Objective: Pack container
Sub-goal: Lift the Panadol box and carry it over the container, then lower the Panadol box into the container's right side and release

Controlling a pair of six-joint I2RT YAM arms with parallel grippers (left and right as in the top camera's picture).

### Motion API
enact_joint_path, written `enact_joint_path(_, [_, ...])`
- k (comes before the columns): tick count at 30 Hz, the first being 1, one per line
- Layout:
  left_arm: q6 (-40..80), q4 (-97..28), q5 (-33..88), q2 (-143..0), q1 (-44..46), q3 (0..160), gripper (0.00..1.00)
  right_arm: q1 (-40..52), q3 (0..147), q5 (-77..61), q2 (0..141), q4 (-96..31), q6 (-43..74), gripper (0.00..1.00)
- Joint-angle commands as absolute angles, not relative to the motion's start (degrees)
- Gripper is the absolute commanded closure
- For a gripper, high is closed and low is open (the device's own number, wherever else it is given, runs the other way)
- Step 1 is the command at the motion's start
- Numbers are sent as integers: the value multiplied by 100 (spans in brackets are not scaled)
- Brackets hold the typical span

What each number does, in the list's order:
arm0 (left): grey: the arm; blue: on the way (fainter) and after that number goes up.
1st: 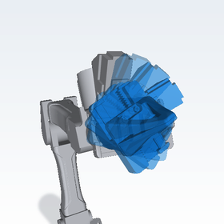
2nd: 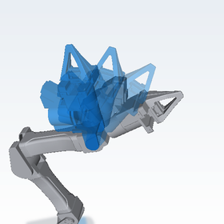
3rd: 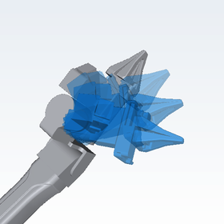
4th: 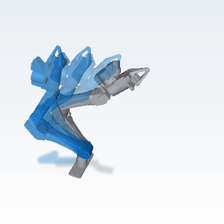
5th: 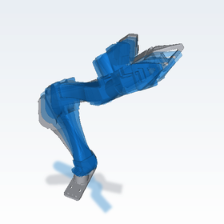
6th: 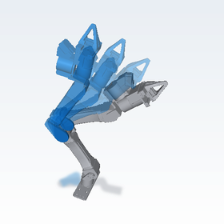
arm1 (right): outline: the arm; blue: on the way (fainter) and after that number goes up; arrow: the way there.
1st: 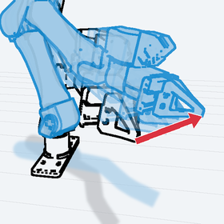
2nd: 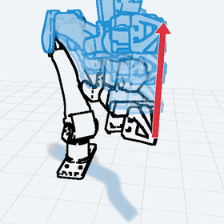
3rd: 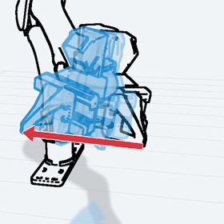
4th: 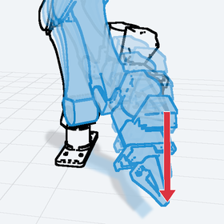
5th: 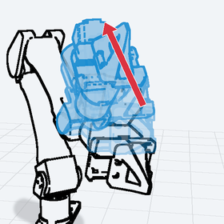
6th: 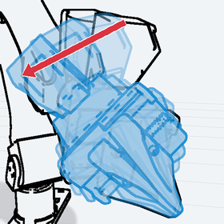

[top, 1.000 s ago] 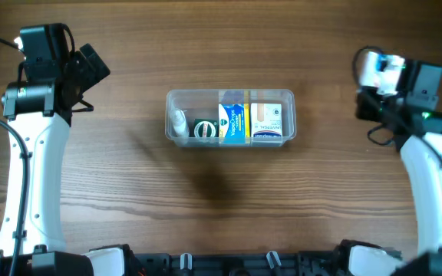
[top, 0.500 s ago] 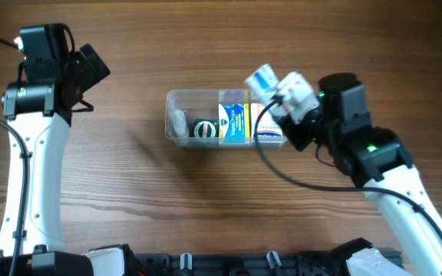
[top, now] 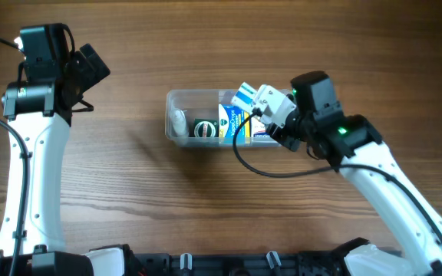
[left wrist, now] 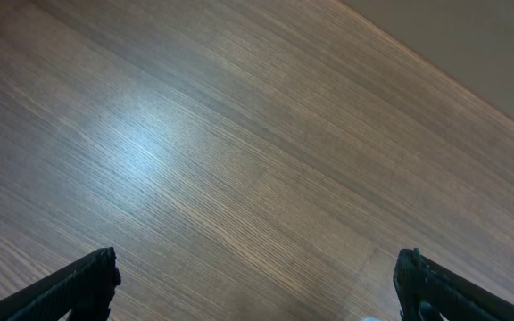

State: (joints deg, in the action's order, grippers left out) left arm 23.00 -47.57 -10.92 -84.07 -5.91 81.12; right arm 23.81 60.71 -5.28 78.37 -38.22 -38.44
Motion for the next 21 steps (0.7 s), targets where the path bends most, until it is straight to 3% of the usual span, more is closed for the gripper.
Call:
enact_joint_path(1, [2270,-4762,-1166,-8394,-613,8173,0,2405,6182,-497,8165,-3776,-4510,51])
enact_joint_path(11, [2270,-4762,-1164,-8394,-613,8173,0,2405,6182,-493,8683,-3664,-4506,50])
enact_joint_path(15, [2270,-4762,-1166,-8394,-613,8173,0,2405,6182,-495,8737,-3544,-4493,35])
enact_joint_path(17, [2270,-4762,-1164,-8394,-613,8173,0,2405,6182,-495,8737,-3507,-4484,20])
enact_joint_path(21, [2270,-4762,-1164,-8394,-613,8173,0,2405,6182,-493,8731,-3470,-4425,15])
